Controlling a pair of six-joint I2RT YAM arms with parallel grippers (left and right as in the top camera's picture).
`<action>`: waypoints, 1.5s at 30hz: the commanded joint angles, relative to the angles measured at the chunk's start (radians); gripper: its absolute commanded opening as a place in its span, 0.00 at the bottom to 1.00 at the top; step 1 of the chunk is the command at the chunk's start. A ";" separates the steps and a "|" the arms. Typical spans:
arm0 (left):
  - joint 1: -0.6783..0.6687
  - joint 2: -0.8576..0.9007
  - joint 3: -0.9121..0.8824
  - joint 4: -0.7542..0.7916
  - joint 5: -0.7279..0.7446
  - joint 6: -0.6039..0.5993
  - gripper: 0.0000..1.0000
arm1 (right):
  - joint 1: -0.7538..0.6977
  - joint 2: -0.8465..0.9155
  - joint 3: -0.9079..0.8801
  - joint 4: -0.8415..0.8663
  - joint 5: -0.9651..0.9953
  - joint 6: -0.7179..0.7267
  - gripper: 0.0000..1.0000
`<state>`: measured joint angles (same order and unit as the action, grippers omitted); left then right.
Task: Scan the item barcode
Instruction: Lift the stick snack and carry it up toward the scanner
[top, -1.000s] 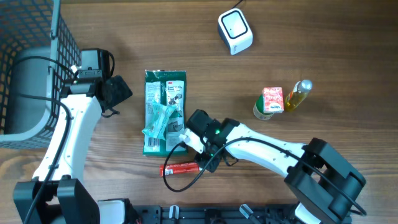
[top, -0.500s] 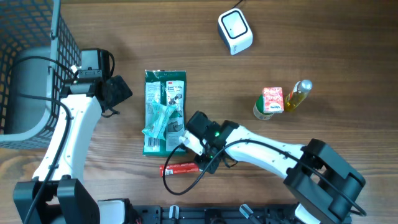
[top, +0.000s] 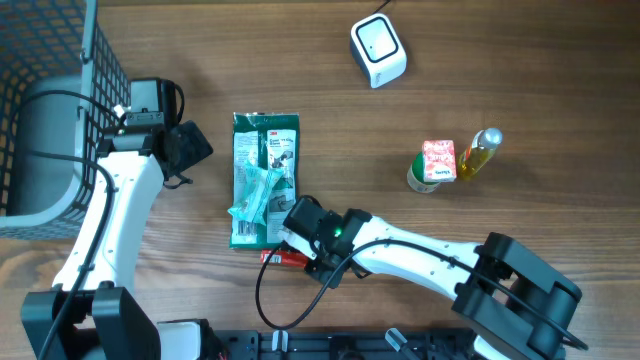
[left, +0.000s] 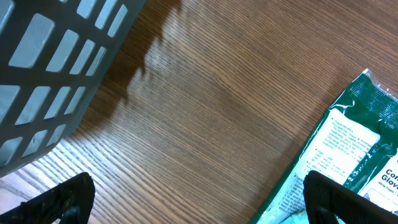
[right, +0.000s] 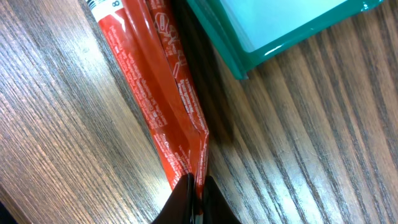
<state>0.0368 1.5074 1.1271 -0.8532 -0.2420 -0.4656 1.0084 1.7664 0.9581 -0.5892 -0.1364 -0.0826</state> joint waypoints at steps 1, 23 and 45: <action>0.003 0.007 0.005 0.000 -0.002 -0.010 1.00 | 0.002 0.004 0.000 -0.024 0.028 0.020 0.04; 0.003 0.007 0.005 0.000 -0.002 -0.010 1.00 | -0.012 -0.366 0.029 -0.027 0.224 0.021 0.04; 0.004 0.007 0.005 0.000 -0.002 -0.010 1.00 | -0.421 -0.235 0.397 0.267 0.924 -0.642 0.04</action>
<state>0.0368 1.5074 1.1271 -0.8539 -0.2417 -0.4656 0.5888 1.4506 1.3403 -0.4160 0.6132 -0.4797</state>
